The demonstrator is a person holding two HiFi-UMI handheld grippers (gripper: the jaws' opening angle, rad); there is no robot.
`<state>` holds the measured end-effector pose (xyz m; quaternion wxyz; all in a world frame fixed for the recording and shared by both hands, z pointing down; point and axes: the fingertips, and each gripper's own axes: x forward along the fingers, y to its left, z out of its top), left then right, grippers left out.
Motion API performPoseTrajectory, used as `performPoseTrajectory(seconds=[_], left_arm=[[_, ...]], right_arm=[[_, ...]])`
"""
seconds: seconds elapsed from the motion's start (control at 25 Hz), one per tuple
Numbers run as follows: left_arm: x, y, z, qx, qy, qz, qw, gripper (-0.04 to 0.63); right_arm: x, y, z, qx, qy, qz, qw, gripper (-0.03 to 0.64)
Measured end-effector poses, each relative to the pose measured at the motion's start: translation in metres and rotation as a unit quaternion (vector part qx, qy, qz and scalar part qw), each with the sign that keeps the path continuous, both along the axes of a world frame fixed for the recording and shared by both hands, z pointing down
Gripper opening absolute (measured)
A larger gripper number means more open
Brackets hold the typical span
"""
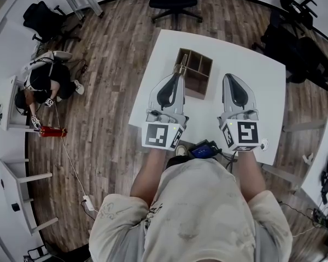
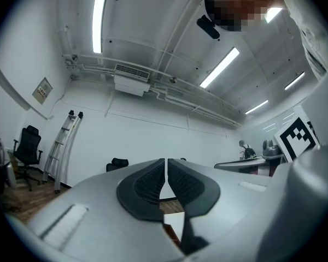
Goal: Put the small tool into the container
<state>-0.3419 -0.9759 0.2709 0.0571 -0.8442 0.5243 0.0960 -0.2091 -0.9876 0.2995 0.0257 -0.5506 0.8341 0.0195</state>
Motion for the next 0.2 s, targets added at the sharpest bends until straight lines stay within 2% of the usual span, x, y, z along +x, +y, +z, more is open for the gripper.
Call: performPoseTrajectory(seconds=[0.2], left_arm=[[-0.01,0.002,0.0,0.003,-0.001,-0.004,1.0,0.037]], right_arm=[[-0.009,0.002,0.001,0.004,0.001,0.001,1.0,0.005]])
